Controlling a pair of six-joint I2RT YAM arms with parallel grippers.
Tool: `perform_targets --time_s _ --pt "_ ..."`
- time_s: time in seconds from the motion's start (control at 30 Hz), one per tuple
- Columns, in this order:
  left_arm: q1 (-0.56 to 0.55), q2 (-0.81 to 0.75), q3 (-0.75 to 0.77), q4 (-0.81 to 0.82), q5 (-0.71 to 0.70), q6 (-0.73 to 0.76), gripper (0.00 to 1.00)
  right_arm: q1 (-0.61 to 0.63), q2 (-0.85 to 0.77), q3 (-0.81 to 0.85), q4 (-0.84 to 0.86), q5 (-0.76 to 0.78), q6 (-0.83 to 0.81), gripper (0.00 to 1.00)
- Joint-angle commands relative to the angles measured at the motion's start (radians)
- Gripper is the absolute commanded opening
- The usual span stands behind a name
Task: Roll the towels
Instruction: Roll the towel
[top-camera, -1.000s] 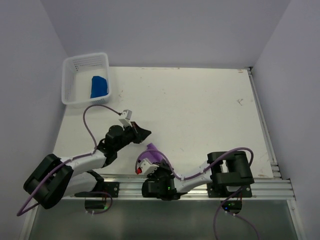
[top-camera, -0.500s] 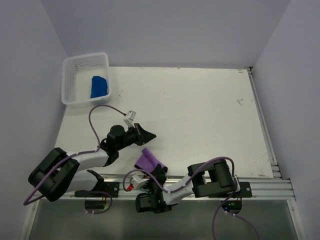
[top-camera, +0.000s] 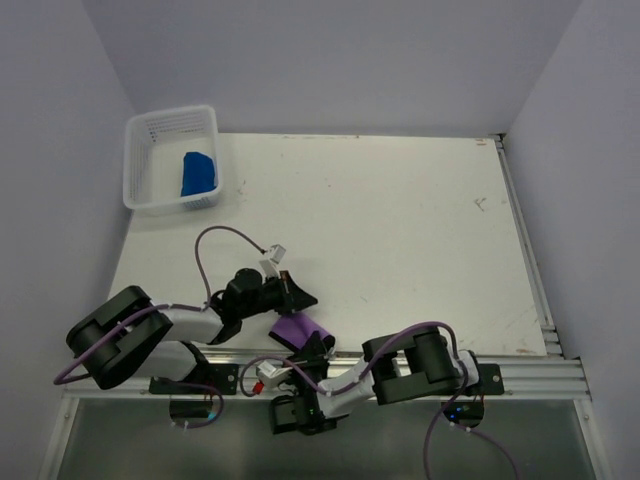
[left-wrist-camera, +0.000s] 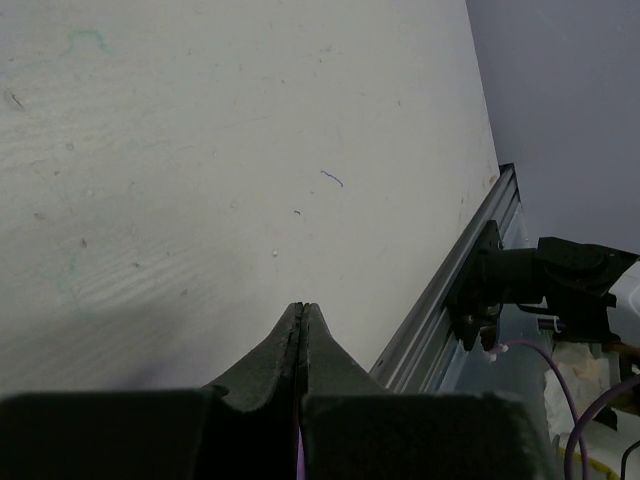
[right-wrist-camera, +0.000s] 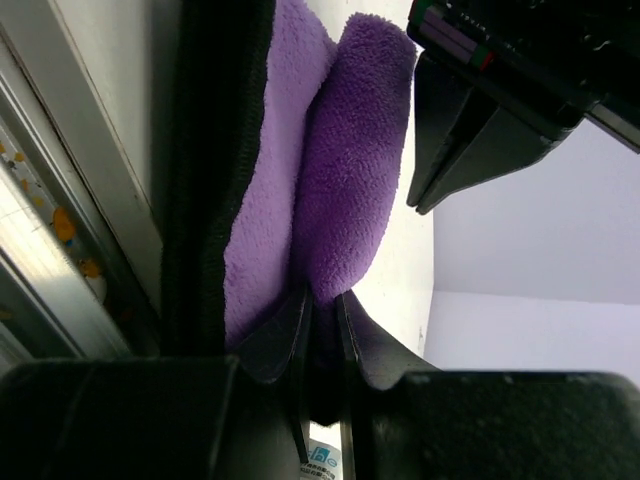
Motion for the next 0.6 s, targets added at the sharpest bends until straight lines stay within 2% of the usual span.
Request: perform_targets --time_s 0.0,0.17,0.37,0.47,0.5,0.57 --pt "-0.023 -0.008 -0.023 0.029 -0.044 -0.021 0.00 0.012 0.027 0.034 -0.059 0.003 0.014 0.00" --pt "-0.054 -0.057 -0.087 0.012 -0.085 -0.048 0.00 0.012 0.052 0.057 -0.119 0.002 0.047 0.00" --pt "-0.073 -0.031 -0.160 0.066 -0.127 -0.097 0.00 0.012 0.061 0.070 -0.136 -0.006 0.043 0.01" --pt "-0.086 0.010 -0.184 0.110 -0.162 -0.104 0.00 0.010 0.060 0.079 -0.149 -0.004 0.060 0.08" --pt "-0.087 0.024 -0.185 0.131 -0.177 -0.105 0.00 0.010 0.055 0.082 -0.154 -0.001 0.066 0.16" --pt "-0.090 0.070 -0.185 0.171 -0.180 -0.108 0.00 0.010 0.046 0.097 -0.182 0.010 0.092 0.25"
